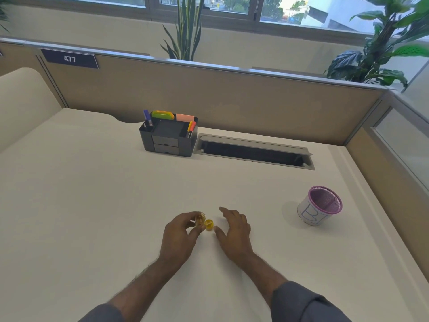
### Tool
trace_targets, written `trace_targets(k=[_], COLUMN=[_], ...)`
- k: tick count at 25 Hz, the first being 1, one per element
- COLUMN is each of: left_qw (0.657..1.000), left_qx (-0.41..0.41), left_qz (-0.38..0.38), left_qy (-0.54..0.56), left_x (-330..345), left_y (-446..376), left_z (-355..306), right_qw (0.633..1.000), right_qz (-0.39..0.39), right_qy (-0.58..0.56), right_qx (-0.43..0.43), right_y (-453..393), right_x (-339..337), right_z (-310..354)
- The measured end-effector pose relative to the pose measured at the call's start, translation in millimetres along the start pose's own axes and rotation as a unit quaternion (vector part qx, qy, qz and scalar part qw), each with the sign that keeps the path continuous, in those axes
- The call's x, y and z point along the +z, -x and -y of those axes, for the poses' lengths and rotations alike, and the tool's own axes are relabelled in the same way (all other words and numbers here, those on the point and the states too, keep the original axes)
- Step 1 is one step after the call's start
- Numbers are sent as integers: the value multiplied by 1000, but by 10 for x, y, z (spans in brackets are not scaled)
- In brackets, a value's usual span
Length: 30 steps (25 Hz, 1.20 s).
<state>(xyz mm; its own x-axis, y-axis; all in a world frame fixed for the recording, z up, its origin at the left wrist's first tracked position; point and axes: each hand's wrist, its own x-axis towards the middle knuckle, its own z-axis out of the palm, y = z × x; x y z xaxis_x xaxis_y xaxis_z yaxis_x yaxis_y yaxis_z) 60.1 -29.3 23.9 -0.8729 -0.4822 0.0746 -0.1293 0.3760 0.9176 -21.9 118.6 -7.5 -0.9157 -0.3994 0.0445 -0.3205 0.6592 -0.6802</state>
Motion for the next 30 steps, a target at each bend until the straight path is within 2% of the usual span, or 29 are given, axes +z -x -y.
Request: trace_targets(k=[5,11,14,19,21,24,26,30], left_qw=[998,991,988,999,988,947,924,907], left_qx=[32,14,37,49,78,117,138,146], left_qz=[38,97,115,4,35,123,156,164], left_qy=[32,92,91,-24,-131,-271,-320,-360], left_x=[103,373,577,1066,1246,1463,1532,1614], left_y=[-108,-170,-142,-158,-184,-139,-114,-168], left_z=[-272,-620,-636,-501,-393,-155,2,59], right_qw=[980,971,974,976,976,964,952,935], right_qz=[42,-28,-56,-125,-153,-217,-259,-317], right_qy=[-192,-235,-218,-180,-152,-154,-157,-129], right_qx=[-41,-43,-39,3,13,27,51,88], right_y=[91,124,148,144,118,76,72,89], right_x=[-345,-695,-877,-1176,-1296,-1523,-1644,-1780], right_z=[61,86,-39,-314,-405,-550,-635,-797])
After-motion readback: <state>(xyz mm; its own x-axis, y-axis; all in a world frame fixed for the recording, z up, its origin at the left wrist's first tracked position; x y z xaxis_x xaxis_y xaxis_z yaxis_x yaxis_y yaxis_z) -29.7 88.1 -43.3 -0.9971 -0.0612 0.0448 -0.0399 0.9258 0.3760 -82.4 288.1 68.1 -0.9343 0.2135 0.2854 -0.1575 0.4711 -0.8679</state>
